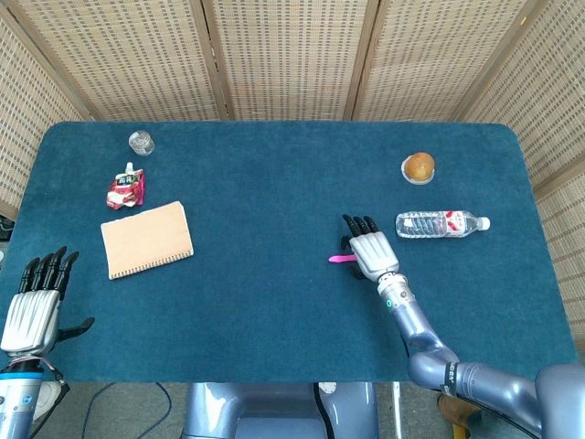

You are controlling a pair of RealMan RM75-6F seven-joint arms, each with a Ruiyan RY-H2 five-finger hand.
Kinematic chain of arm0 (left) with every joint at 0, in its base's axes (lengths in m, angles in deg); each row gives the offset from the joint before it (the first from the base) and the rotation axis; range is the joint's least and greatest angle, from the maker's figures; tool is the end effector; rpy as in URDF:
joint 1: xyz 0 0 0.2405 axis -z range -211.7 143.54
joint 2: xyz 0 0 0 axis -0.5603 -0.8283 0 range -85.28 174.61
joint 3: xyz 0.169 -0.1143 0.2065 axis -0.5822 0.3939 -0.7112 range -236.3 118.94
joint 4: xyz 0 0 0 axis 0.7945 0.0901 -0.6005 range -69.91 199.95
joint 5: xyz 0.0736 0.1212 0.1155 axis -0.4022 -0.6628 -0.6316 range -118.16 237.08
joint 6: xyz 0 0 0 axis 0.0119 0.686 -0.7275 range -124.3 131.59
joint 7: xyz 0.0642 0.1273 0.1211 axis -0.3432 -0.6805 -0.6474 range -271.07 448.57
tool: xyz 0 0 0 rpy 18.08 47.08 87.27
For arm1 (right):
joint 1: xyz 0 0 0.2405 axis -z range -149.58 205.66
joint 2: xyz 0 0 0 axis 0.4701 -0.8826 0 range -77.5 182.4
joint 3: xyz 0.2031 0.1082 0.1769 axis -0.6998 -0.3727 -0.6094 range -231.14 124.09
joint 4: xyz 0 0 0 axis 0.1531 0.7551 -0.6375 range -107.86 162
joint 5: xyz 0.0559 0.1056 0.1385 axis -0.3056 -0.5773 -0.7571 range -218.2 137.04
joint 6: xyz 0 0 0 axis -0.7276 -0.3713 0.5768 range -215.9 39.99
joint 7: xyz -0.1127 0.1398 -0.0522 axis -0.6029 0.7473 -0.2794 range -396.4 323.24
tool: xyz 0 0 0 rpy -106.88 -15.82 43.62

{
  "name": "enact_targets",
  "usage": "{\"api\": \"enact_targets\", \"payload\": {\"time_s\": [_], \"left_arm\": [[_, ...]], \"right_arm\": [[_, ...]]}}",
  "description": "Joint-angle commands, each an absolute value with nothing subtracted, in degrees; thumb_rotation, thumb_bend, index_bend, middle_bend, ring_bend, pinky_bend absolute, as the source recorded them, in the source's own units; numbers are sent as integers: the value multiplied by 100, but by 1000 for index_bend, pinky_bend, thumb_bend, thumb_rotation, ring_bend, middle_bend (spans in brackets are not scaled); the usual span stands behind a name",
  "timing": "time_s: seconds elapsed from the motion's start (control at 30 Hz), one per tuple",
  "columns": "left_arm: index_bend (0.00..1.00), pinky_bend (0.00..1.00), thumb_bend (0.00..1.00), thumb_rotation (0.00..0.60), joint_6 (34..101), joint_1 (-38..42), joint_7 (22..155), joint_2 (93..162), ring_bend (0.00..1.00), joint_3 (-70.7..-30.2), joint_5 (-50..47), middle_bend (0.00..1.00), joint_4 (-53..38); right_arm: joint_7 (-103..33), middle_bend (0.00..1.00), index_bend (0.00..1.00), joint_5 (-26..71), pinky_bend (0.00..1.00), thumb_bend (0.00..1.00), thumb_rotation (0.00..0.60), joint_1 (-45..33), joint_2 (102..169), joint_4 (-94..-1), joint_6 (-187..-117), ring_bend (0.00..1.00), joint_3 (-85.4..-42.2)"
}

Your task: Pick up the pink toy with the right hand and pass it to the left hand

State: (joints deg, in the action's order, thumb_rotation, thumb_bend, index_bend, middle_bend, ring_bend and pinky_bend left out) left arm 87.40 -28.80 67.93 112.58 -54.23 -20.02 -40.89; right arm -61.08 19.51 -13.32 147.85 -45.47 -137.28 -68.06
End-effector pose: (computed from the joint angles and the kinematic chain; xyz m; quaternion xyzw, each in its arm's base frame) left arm -0.2995 0.2267 0.1649 -0.5916 -0.3987 -0.3488 0.6078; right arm -0.1961 -0.4213 -0.0307 0.7344 -0.3867 0.3178 0.4583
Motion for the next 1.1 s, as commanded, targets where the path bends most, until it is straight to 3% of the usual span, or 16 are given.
{"api": "enact_targets", "payload": {"time_s": [0.03, 1.1], "left_arm": [[0, 0, 0, 600, 8732, -2871, 6795, 11259, 0, -5428, -1991, 0, -4085], [0, 0, 0, 600, 8702, -2805, 6718, 11275, 0, -5443, -1776, 0, -4102]], "right_arm": [[-6060, 0, 455, 1851, 0, 464, 600, -1367, 14840, -4446, -13713, 0, -6818], [-6066, 0, 514, 1616, 0, 501, 600, -1579, 15380, -3727, -13794, 0, -6684]]}}
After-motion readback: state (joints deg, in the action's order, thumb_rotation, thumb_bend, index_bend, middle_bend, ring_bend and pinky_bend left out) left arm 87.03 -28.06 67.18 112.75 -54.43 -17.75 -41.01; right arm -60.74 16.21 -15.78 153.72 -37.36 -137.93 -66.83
